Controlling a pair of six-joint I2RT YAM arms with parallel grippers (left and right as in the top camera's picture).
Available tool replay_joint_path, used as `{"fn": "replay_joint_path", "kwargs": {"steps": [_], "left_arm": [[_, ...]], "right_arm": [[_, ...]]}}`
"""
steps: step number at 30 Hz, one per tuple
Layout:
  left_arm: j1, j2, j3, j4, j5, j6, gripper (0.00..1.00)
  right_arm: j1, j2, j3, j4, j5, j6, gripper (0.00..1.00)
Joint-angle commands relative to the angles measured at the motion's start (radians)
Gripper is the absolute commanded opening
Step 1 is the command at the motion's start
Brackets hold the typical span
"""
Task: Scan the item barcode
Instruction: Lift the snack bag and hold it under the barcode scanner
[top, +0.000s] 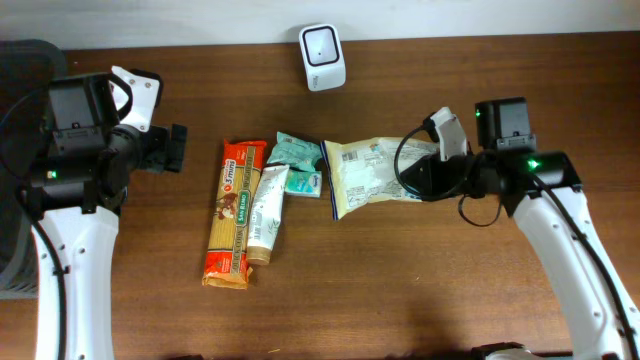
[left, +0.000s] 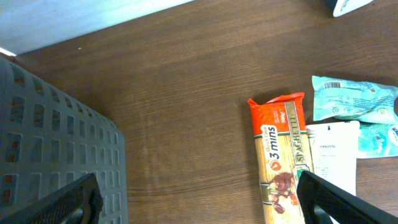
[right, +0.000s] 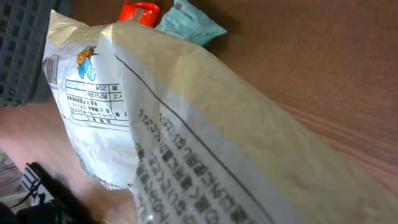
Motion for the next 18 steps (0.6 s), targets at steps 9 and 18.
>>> {"fn": "replay_joint_path", "kwargs": {"steps": [9, 18], "left_arm": [[0.005, 0.003, 0.005, 0.002, 0.011, 0.015, 0.99], [0.005, 0.003, 0.005, 0.002, 0.011, 0.015, 0.99]], "right_arm": [[0.077, -0.129, 0.235, -0.162, 0.088, 0.024, 0.04], [0.303, 0.193, 0.681, -0.203, 0.844, 0.023, 0.04]]}}
